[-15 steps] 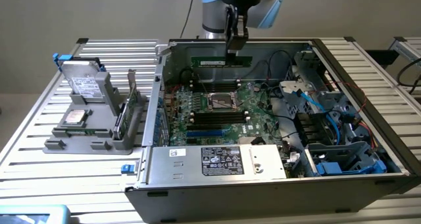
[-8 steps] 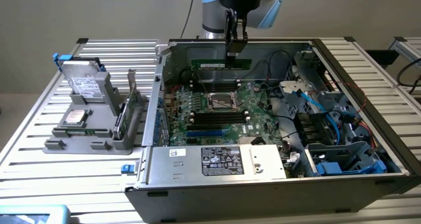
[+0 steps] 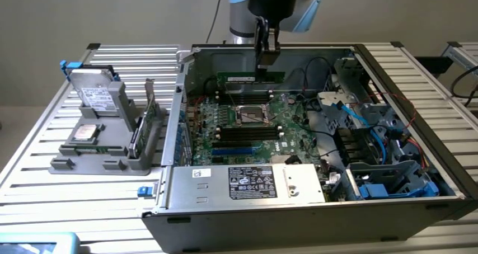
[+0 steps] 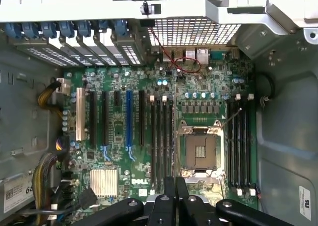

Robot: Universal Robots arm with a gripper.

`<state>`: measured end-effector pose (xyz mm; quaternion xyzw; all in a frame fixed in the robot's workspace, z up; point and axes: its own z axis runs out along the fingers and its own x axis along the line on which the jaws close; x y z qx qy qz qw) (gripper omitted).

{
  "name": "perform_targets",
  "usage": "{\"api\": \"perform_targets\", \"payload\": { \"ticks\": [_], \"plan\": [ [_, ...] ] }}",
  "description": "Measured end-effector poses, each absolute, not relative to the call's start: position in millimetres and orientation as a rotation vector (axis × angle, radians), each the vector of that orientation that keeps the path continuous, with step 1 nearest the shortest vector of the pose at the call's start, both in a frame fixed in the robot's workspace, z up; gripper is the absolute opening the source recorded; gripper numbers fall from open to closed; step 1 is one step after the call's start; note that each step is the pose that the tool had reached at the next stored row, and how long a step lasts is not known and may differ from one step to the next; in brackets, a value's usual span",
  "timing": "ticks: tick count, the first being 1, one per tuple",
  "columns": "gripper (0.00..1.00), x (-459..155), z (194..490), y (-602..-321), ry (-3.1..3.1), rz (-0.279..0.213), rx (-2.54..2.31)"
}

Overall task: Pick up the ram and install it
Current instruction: 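Insert the ram into the slot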

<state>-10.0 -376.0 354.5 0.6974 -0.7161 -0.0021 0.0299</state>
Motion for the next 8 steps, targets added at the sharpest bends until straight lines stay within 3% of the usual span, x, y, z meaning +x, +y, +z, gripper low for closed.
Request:
{"api": "perform_targets", "payload": {
  "ticks": [8],
  "plan": [
    [0.13,-10.0,342.9,-372.7,-2.199,0.013,2.141]
  ]
}}
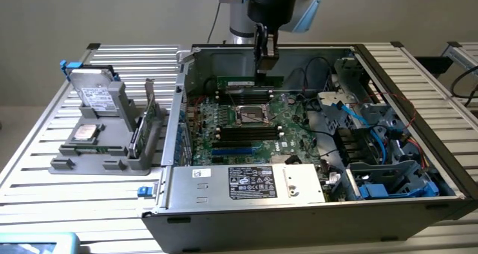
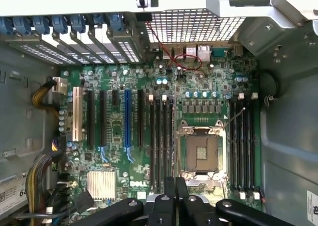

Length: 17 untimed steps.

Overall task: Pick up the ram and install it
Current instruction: 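Insert the ram into the slot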

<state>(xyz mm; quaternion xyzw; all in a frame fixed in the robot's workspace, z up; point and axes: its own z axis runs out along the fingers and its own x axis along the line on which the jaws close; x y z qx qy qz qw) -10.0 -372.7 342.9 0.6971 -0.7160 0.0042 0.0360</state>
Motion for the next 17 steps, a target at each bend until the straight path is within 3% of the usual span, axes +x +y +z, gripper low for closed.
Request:
{"api": "perform_targets", "payload": {
  "ticks": [17],
  "plan": [
    [0.13,-10,326,-374,-2.184,0.056,2.127]
  ]
}}
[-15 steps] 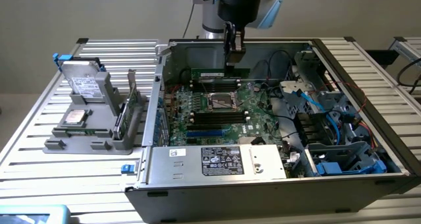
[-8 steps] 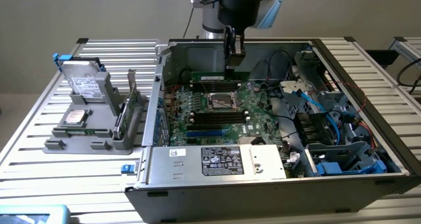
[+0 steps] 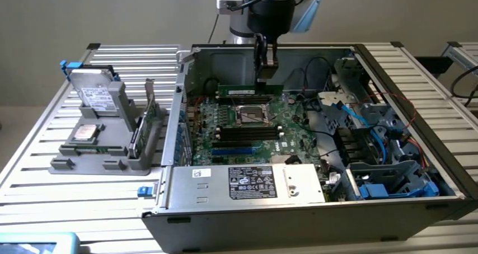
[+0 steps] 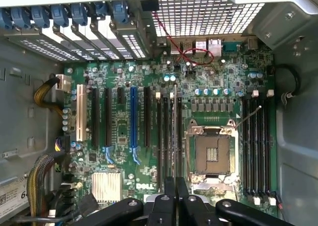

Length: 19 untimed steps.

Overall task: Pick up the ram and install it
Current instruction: 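Insert the ram into the slot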

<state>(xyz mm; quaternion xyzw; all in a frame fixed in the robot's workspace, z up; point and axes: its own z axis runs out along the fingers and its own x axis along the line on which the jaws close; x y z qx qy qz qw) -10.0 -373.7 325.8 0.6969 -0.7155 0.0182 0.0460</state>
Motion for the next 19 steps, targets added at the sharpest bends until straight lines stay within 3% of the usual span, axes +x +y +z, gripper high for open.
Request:
{"api": "perform_targets", "payload": {
  "ticks": [19],
  "plan": [
    [0.13,-7,302,-376,-2.181,0.061,2.127]
  ]
}}
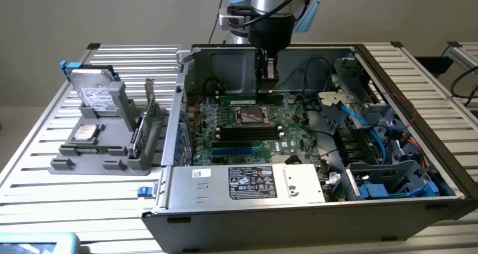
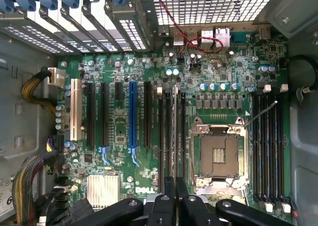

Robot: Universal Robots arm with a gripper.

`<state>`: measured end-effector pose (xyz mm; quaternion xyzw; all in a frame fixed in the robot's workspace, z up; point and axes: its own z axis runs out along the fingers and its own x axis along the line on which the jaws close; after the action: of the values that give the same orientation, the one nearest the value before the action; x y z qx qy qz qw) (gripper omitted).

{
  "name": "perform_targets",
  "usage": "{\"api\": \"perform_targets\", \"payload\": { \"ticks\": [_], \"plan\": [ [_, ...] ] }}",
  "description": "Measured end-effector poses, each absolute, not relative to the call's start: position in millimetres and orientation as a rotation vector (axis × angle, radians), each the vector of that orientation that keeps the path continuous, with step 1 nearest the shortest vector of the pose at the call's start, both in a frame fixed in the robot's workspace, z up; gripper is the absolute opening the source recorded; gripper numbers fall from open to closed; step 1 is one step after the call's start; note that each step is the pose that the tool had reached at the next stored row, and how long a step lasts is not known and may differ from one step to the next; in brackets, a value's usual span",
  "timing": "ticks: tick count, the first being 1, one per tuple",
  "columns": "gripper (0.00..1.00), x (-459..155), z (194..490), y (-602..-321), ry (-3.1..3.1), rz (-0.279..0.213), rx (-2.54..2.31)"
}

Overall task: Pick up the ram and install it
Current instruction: 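Insert the ram into the slot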

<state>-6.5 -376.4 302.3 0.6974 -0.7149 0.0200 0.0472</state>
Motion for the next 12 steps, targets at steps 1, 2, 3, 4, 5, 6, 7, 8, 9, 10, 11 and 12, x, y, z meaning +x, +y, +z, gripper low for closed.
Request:
{"api": "perform_targets", "payload": {
  "ticks": [1,2,3,4,5,6,7,8,9,10,11,12],
  "plan": [
    [0.13,-6.5,302.3,-376.4,-2.181,0.061,2.127],
    [0.13,-6.5,302.3,-376.4,-2.181,0.061,2.128],
    [0.13,-6.5,302.3,-376.4,-2.181,0.061,2.128],
    [0.13,-6.5,302.2,-376.4,-2.181,0.061,2.127],
    [0.13,-6.5,301.9,-376.4,-2.181,0.062,2.127],
    [0.13,-6.5,301.7,-376.6,-2.18,0.062,2.127],
    [0.13,-6.5,301.4,-377.1,-2.18,0.062,2.127],
    [0.13,-6.5,301.0,-377.6,-2.18,0.062,2.127],
    [0.13,-6.5,300.6,-378.6,-2.18,0.062,2.127],
    [0.13,-6.5,300.0,-379.9,-2.18,0.062,2.127],
    [0.13,-6.5,299.2,-381.1,-2.18,0.062,2.127],
    [0.13,-6.4,298.2,-382.3,-2.18,0.062,2.127]
  ]
}}
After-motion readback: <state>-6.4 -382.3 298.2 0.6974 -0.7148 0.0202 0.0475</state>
